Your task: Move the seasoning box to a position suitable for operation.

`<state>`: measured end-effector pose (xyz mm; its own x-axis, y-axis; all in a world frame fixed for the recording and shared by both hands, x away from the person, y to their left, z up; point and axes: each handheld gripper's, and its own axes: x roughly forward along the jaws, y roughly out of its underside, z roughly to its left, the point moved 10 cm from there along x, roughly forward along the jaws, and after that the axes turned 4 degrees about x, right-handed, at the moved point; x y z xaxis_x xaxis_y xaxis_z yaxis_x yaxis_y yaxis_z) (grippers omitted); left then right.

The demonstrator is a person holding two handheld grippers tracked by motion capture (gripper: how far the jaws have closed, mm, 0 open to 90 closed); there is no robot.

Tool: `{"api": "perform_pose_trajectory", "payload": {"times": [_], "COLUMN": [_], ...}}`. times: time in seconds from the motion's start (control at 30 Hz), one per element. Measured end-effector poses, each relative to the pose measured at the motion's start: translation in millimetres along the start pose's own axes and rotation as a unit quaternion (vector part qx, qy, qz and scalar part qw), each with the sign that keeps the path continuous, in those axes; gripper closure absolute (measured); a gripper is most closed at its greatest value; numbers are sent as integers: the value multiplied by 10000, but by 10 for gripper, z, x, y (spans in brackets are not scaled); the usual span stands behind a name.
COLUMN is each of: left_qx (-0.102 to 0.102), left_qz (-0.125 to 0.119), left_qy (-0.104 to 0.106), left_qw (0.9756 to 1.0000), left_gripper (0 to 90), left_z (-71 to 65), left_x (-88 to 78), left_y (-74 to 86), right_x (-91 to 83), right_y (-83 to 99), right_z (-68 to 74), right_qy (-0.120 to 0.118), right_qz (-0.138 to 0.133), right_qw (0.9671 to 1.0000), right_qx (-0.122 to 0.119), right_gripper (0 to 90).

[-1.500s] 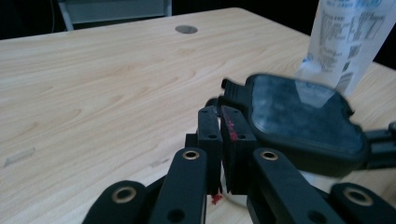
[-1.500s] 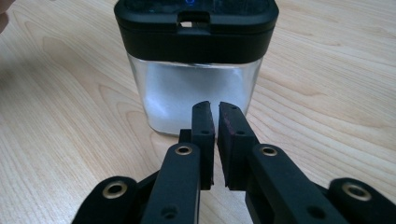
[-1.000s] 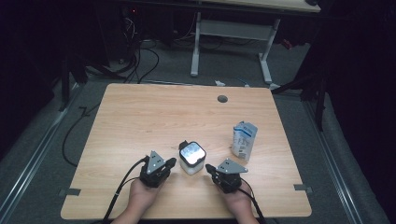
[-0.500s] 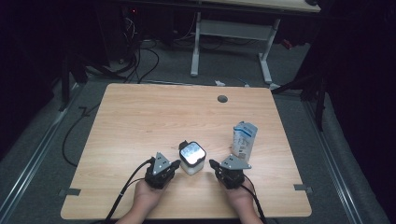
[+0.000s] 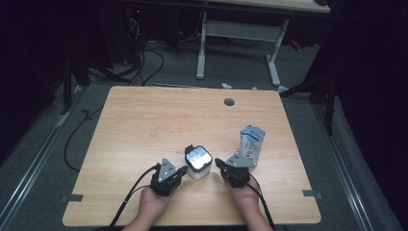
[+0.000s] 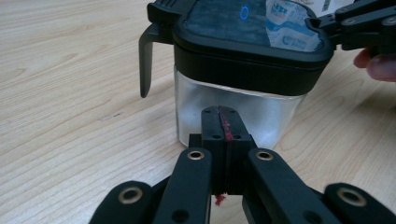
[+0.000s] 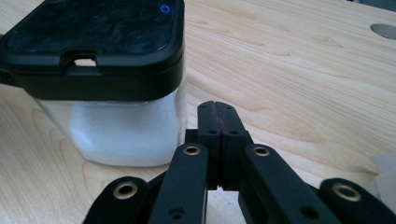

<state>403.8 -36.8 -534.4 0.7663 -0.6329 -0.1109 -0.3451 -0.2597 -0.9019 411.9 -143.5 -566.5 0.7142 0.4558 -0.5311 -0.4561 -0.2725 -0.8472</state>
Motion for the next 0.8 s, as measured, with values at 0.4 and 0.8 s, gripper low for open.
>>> {"api": "perform_pose_trajectory", "payload": {"times": [0.4,0.8], "left_qx": [-69,-120], "left_qz": [-10,53], "left_qy": [-25,-9], "left_qw": [10000,9999], "left_gripper": [898,898], "left_z": [24,49], "left_x": [33,97], "left_y": [-29,-49], "right_x": [83,8], "right_y": [-31,3], "right_z": [52,86], "right_qy": [-95,-112], "right_qz": [39,13], "right_qw": [9999,9999], "right_qx": [-58,12], "right_gripper": [899,899]}}
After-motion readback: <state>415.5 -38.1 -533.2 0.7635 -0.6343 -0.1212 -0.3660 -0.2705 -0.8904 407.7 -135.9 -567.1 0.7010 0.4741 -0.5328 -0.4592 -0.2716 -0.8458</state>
